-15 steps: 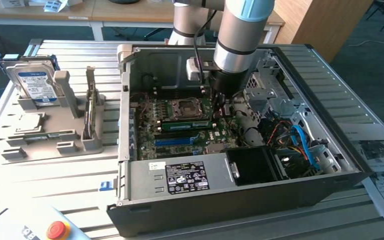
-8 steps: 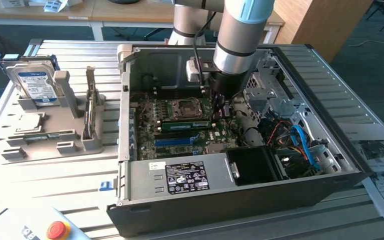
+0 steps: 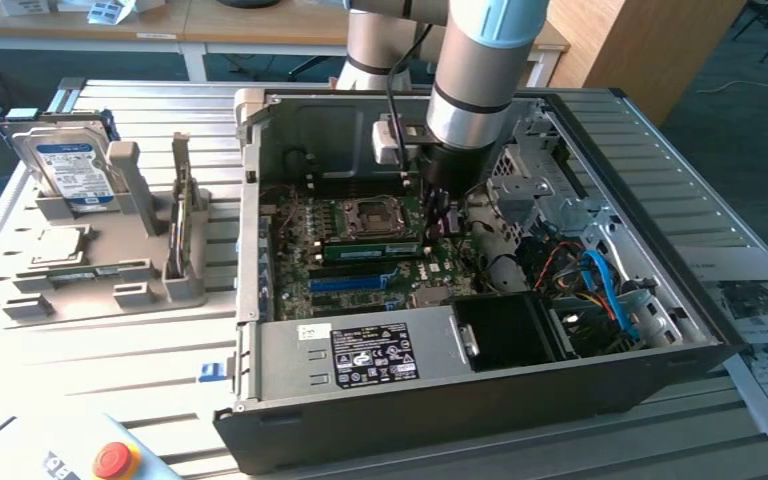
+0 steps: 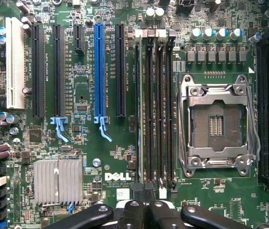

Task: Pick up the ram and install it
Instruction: 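Press down the ram until it locks into place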

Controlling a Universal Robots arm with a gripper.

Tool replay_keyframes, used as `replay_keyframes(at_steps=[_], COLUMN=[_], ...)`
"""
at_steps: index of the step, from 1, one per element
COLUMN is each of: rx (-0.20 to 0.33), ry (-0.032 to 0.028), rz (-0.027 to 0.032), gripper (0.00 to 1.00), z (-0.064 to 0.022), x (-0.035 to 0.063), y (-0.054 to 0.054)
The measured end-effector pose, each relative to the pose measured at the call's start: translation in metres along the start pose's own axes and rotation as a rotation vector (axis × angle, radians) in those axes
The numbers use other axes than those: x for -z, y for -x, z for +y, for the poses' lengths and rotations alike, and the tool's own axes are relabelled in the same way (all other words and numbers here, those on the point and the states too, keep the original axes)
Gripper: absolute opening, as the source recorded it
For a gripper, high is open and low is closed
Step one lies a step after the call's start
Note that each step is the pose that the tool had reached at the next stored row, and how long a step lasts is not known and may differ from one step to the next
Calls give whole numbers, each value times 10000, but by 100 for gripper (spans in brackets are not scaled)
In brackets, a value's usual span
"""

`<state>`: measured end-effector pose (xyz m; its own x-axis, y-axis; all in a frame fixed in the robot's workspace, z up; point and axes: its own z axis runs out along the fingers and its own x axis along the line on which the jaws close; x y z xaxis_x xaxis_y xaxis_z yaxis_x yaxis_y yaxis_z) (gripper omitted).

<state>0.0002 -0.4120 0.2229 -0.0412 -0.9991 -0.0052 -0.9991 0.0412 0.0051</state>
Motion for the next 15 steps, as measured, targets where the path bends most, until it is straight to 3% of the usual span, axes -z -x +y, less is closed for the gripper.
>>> replay_keyframes(at_steps=[15], rx=[0], ry=[1], rz=[0], gripper=[10], z=[0], x=[-5], y=[0])
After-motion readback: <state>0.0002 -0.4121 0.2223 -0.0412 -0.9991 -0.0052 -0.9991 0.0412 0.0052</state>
